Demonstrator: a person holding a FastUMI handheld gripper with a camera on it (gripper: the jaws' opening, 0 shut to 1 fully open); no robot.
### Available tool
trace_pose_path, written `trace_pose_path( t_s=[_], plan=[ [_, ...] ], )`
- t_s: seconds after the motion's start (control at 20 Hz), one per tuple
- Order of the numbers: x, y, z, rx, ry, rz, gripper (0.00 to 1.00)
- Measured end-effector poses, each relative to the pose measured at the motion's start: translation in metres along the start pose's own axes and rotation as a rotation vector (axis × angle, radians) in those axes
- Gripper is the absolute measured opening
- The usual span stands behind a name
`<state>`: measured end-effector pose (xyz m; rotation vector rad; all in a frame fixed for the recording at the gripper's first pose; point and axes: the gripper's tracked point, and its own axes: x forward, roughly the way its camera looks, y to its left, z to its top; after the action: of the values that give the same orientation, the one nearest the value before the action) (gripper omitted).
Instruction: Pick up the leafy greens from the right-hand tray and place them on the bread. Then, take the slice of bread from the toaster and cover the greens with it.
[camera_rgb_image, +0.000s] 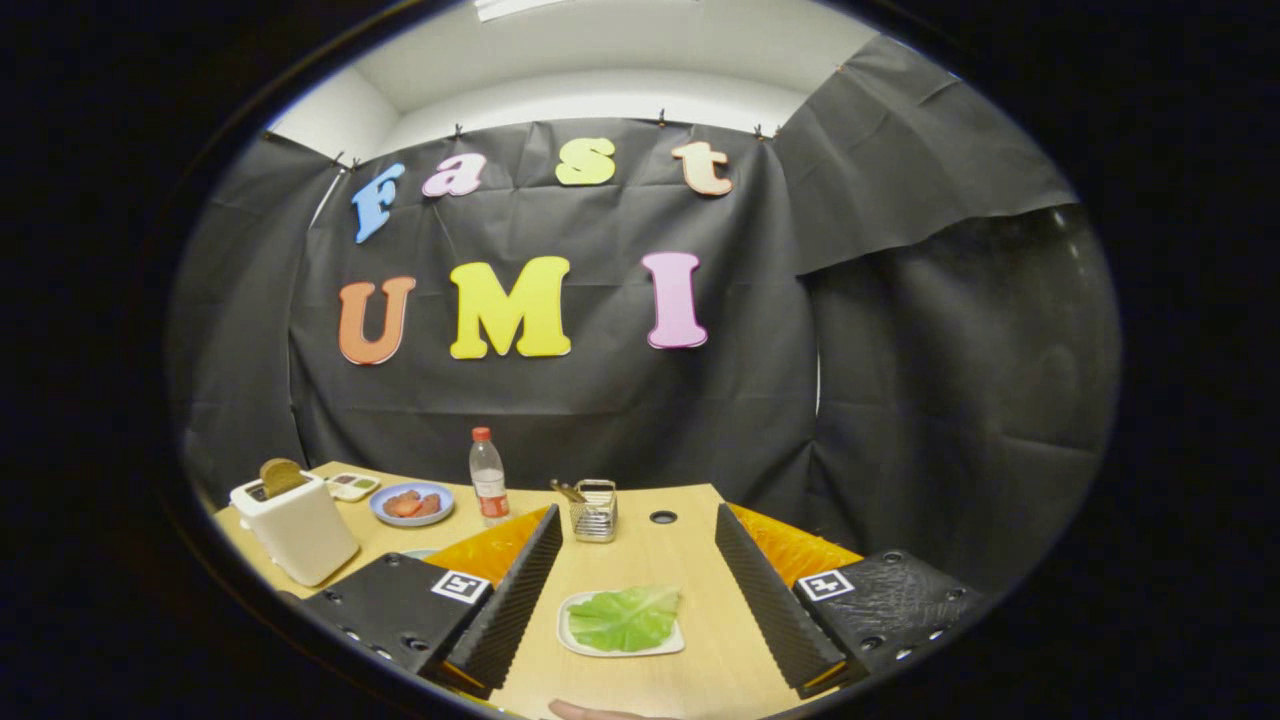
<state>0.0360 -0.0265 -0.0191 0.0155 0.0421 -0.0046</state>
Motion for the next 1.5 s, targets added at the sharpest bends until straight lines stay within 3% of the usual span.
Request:
trace_pose_path(
  t_s=[0.45,1.0,1.3,1.5],
  plan=[
    [0.027,0.007,-0.016,-0.026,0.057,0.017,0.96],
    [0.118,-0.029,-0.146,0.009,0.396,-0.04,0.93],
    [0.148,-0.032,-0.198,0.087,0.605,-0.046,0.84],
    [0.164,-0.028,-0.216,0.093,0.678,-0.061,0.64]
  ],
)
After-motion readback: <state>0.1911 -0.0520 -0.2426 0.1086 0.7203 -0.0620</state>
